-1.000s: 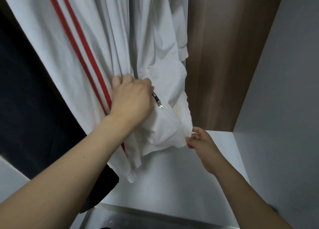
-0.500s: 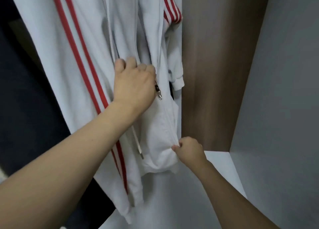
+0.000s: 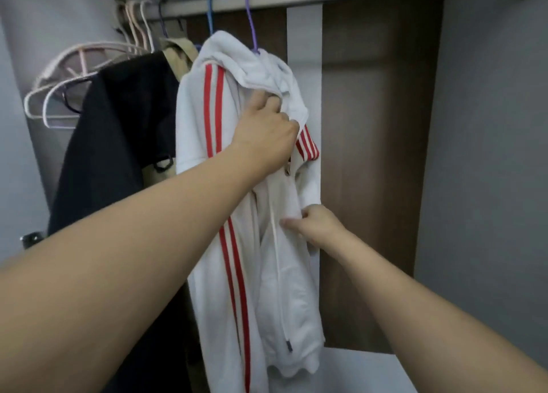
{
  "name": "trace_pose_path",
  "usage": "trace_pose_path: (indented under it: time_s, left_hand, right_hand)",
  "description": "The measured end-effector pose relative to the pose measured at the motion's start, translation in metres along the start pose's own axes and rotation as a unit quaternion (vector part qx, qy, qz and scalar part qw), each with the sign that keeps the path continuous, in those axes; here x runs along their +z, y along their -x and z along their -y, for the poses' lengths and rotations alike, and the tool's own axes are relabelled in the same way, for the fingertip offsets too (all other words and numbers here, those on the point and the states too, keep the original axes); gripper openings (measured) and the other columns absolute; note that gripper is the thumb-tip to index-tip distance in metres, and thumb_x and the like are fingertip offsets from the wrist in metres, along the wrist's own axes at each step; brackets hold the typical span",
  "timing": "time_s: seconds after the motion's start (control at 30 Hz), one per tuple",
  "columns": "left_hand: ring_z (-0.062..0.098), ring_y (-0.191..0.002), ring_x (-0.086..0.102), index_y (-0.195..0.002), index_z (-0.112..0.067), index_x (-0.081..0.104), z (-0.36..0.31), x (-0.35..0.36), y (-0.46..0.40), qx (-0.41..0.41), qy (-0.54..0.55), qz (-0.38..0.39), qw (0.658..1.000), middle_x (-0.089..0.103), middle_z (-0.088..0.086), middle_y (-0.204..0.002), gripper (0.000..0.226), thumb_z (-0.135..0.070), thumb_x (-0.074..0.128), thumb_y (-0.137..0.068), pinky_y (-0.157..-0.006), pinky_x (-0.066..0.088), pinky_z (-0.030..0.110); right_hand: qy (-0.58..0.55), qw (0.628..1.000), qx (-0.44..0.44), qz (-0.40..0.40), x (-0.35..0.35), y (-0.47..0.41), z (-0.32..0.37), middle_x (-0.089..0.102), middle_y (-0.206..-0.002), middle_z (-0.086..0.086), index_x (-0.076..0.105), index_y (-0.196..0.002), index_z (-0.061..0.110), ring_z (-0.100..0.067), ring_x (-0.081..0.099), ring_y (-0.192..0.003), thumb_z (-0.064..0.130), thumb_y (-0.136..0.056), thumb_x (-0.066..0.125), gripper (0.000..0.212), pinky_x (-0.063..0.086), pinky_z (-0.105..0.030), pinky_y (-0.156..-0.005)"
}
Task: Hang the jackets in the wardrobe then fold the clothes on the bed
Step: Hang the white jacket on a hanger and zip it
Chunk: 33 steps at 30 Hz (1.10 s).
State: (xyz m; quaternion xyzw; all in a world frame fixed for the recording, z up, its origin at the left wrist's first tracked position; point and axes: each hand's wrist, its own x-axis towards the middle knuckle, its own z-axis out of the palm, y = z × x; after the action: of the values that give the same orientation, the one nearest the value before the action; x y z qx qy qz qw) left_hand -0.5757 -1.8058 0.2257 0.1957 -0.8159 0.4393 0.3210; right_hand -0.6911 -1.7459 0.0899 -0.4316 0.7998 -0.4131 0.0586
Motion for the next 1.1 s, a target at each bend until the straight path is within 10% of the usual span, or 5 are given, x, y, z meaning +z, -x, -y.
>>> trace_pose_path:
  time_s: [0.13,0.4,0.7,0.97,1.1]
  left_hand:
    - [0.030,-0.116,0.043,-0.115,-0.013,0.063,0.005,-0.009,-0.015,0.062,-0.080,0.000,0.995,0.067,0.004,-0.110,0.032,-0.019,0.037,-0.098,-0.106,0.022,0.041]
    - [0.032,-0.116,0.041,-0.117,-0.014,0.063,0.071,-0.042,-0.067,-0.100,-0.040,-0.060,0.992,0.053,0.009,-0.120,0.030,-0.019,0.045,-0.092,-0.102,0.028,0.044]
    - [0.029,-0.115,0.045,-0.111,-0.020,0.065,0.089,-0.035,-0.086,-0.078,-0.027,-0.015,0.996,0.059,0.002,-0.113,0.031,-0.013,0.043,-0.090,-0.103,0.022,0.048]
    - [0.028,-0.112,0.044,-0.114,-0.018,0.061,0.078,0.009,-0.093,-0.163,0.064,0.021,0.984,0.056,0.003,-0.118,0.027,-0.017,0.049,-0.089,-0.096,0.029,0.046]
    - [0.030,-0.115,0.051,-0.106,-0.018,0.060,0.088,0.017,-0.117,-0.096,0.092,0.147,0.980,0.061,0.009,-0.121,0.017,-0.022,0.047,-0.096,-0.103,0.029,0.046]
  right_hand:
    - [0.071,0.995,-0.050,-0.048,-0.020,-0.010,0.051,0.055,-0.071,0.000,0.051,-0.067,0.020,-0.023,0.055,-0.069,0.026,-0.090,0.055,0.024,0.038,-0.027,-0.055]
    - [0.067,0.995,0.045,0.053,-0.032,-0.025,0.080,0.065,-0.105,-0.014,0.054,-0.118,0.003,-0.025,0.066,-0.084,0.016,-0.089,0.054,0.032,0.051,-0.028,-0.060]
    - [0.065,0.991,-0.072,-0.097,-0.059,-0.057,0.121,0.058,-0.091,-0.007,0.054,-0.093,0.012,-0.026,0.057,-0.077,0.033,-0.095,0.051,0.022,0.045,-0.029,-0.064]
    - [0.104,0.991,-0.062,-0.051,-0.056,-0.077,0.105,0.051,-0.080,-0.001,0.051,-0.087,0.014,-0.023,0.056,-0.076,0.032,-0.096,0.052,0.021,0.045,-0.027,-0.062]
    - [0.033,0.995,0.011,0.095,-0.066,-0.090,0.101,0.065,-0.101,-0.007,0.062,-0.109,0.009,-0.025,0.064,-0.094,0.031,-0.094,0.057,0.028,0.054,-0.033,-0.076]
